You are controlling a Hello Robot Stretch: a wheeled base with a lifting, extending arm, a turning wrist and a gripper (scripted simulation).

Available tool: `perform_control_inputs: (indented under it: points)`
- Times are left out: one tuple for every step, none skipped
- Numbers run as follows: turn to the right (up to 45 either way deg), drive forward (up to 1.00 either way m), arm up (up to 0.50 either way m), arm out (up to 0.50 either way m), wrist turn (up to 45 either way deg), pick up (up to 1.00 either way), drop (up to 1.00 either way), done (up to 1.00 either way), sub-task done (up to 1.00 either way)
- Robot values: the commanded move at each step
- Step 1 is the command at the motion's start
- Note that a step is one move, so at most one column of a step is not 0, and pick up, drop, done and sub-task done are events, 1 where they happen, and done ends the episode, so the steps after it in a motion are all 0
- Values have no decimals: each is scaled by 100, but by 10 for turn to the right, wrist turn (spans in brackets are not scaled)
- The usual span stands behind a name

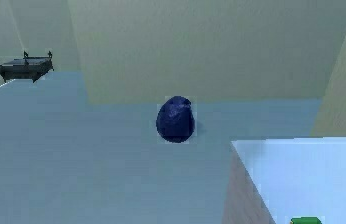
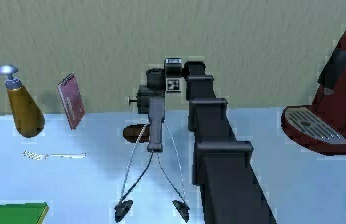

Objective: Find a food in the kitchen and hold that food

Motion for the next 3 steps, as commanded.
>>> perform_control_inputs:
  points:
    - [0, 0, 0, 0, 450, 0, 0, 0, 0]
    - [0, 0, 0, 0, 450, 0, 0, 0, 0]
    - [0, 0, 0, 0, 450, 0, 0, 0, 0]
